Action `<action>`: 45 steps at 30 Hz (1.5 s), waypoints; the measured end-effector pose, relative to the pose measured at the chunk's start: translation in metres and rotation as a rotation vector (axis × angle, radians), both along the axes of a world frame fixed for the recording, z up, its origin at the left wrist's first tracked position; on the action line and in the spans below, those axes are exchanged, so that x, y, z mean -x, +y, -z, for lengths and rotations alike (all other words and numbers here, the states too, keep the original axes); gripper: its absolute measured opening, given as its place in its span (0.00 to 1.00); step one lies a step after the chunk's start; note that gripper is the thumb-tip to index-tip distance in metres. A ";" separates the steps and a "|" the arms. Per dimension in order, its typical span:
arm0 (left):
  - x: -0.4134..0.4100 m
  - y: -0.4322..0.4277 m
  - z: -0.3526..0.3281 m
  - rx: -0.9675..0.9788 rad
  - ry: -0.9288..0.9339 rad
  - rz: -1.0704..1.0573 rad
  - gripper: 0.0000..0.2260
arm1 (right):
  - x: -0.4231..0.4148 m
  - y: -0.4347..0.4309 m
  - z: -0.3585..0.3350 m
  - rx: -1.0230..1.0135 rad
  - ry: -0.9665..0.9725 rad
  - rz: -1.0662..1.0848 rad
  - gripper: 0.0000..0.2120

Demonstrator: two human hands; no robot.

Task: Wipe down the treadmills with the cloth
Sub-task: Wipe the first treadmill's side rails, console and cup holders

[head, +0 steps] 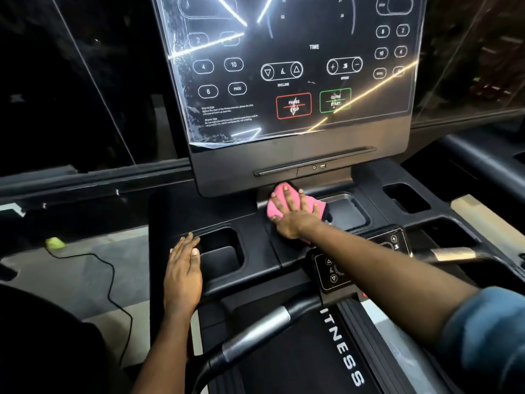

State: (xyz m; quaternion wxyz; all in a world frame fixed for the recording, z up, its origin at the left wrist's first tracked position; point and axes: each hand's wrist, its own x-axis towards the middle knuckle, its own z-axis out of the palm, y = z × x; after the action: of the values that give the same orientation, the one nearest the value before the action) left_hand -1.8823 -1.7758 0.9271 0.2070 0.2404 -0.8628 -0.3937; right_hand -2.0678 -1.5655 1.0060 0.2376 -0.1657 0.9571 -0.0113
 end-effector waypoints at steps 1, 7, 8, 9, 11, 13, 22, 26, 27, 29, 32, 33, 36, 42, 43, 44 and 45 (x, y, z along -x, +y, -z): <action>-0.001 0.001 0.000 0.000 0.000 -0.003 0.17 | 0.007 0.007 -0.002 -0.002 -0.014 0.036 0.32; 0.000 0.004 -0.003 0.025 0.005 0.017 0.16 | 0.062 0.082 -0.024 -0.043 0.050 0.342 0.27; 0.000 0.005 -0.002 0.035 0.005 0.025 0.17 | 0.073 0.094 -0.025 -0.041 0.090 0.386 0.24; 0.000 0.005 -0.003 0.042 0.009 0.031 0.19 | 0.081 0.103 -0.026 -0.024 0.132 0.431 0.21; 0.003 0.005 -0.004 0.054 0.007 0.032 0.22 | 0.073 0.098 -0.034 0.034 0.124 0.436 0.14; 0.003 0.007 -0.003 0.050 0.013 0.033 0.23 | 0.039 0.066 -0.046 0.073 0.145 0.273 0.15; -0.001 0.004 -0.001 -0.148 0.253 -0.119 0.22 | -0.118 -0.072 0.003 0.207 0.028 -0.359 0.38; -0.001 0.003 -0.002 -0.203 0.293 -0.162 0.25 | -0.092 -0.092 0.026 0.117 0.221 -0.302 0.35; -0.001 0.003 -0.002 -0.206 0.297 -0.165 0.26 | -0.080 -0.102 0.026 0.094 0.247 -0.308 0.34; 0.001 0.004 -0.001 -0.210 0.301 -0.167 0.27 | -0.056 -0.122 0.021 0.052 0.277 -0.326 0.32; 0.003 0.002 0.001 -0.218 0.266 -0.175 0.22 | -0.041 -0.133 0.015 0.039 0.235 -0.325 0.31; 0.002 0.001 0.002 -0.212 0.261 -0.173 0.21 | -0.047 -0.127 0.014 0.060 0.224 -0.323 0.32; 0.000 0.003 -0.001 -0.181 0.259 -0.158 0.20 | -0.081 -0.084 0.017 0.083 0.223 -0.272 0.34; 0.001 0.007 -0.003 -0.085 0.152 -0.086 0.21 | -0.080 -0.052 0.009 -0.060 0.053 -0.017 0.34; 0.001 0.006 -0.003 -0.061 0.132 -0.076 0.22 | -0.070 -0.060 0.007 -0.055 0.040 0.000 0.34; 0.001 0.006 -0.004 -0.043 0.116 -0.065 0.22 | -0.062 -0.067 0.004 -0.045 0.030 0.015 0.34; 0.000 0.007 -0.004 -0.035 0.104 -0.057 0.22 | -0.057 -0.070 0.004 -0.040 0.028 0.020 0.34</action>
State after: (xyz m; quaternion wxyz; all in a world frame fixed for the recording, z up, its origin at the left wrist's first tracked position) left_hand -1.8826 -1.7690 0.9312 0.2583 0.2480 -0.8365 -0.4147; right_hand -2.0105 -1.6357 1.0022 0.2274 -0.1513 0.9620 0.0077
